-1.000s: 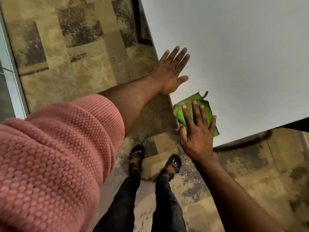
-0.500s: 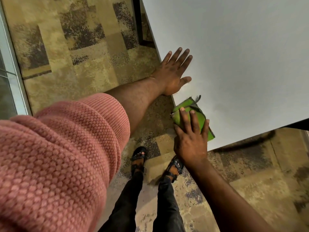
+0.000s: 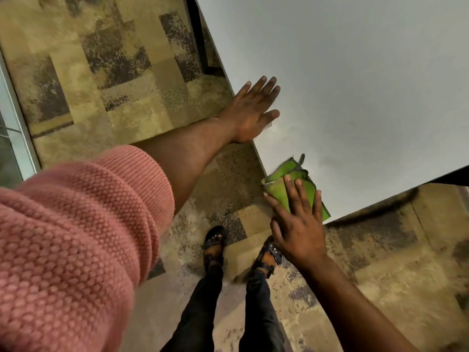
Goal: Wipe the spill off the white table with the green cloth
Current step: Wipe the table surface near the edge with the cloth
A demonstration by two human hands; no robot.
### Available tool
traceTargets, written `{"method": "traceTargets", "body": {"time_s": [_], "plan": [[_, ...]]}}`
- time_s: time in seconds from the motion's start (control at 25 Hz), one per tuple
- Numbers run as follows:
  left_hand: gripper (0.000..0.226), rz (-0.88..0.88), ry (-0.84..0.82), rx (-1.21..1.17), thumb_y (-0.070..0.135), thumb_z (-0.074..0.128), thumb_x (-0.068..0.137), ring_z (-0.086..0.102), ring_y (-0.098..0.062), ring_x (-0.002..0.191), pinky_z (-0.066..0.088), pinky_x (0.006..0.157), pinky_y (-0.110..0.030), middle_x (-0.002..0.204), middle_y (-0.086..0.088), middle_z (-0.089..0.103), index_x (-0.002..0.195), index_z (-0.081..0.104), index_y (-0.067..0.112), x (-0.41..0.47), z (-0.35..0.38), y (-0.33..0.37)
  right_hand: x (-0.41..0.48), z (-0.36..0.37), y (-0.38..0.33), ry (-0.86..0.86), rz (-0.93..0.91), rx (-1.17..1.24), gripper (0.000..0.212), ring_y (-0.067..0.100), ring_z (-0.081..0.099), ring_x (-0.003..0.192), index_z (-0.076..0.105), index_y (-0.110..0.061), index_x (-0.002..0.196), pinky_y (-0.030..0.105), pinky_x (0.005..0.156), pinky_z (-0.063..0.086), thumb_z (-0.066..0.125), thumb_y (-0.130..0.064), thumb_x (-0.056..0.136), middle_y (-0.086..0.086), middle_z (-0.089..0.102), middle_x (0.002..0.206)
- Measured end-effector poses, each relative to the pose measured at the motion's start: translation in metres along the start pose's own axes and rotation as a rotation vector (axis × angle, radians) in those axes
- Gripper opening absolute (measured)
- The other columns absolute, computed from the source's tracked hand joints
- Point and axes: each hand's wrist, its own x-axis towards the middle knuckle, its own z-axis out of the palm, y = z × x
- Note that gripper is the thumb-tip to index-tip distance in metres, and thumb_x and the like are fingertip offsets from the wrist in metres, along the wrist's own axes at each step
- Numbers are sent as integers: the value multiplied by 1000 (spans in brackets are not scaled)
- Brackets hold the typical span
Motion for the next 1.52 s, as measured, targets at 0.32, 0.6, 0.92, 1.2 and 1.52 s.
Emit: {"method": "traceTargets", "body": {"time_s": [0.32, 0.6, 0.92, 1.2, 1.52], "plan": [[59, 73, -6, -75, 42, 14, 111, -9, -16, 159, -9, 129, -39, 174, -1, -3, 164, 5, 17, 1, -6, -12, 124, -8, -8, 82, 349, 173, 71, 29, 5, 162, 10, -32, 167, 67, 125, 1, 35, -48, 102, 8, 11, 176], [60, 50, -14, -8, 43, 14, 112, -12, -16, 159, -9, 129, -40, 174, 1, -6, 164, 2, 17, 1, -5, -8, 72, 8, -20, -8, -42, -68, 62, 31, 13, 161, 55, -28, 149, 70, 123, 8, 48, -41, 89, -1, 22, 174], [70, -7, 14, 195, 50, 17, 109, -13, -26, 159, -4, 129, -48, 173, -7, -11, 163, -5, 12, 1, 1, 2, -13, 4, -2, -35, 183, 22, 63, 25, 0, 163, 20, -40, 165, 63, 127, 3, 36, -51, 105, 1, 3, 177], [70, -55, 125, 88, 47, 20, 110, -13, -25, 159, -5, 129, -48, 173, -9, -11, 163, -4, 9, -1, 30, 76, 92, -27, 90, 69, 429, 146, 59, 22, 5, 163, 20, -40, 165, 61, 127, 4, 30, -48, 107, -2, 10, 176], [73, -122, 113, 170, 50, 21, 108, -12, -26, 159, -2, 129, -50, 173, -10, -11, 163, -7, 11, -2, 50, 87, 3, -11, 35, -13, 359, 125, 59, 22, -2, 163, 14, -38, 166, 62, 127, 8, 26, -48, 109, -2, 2, 177]]}}
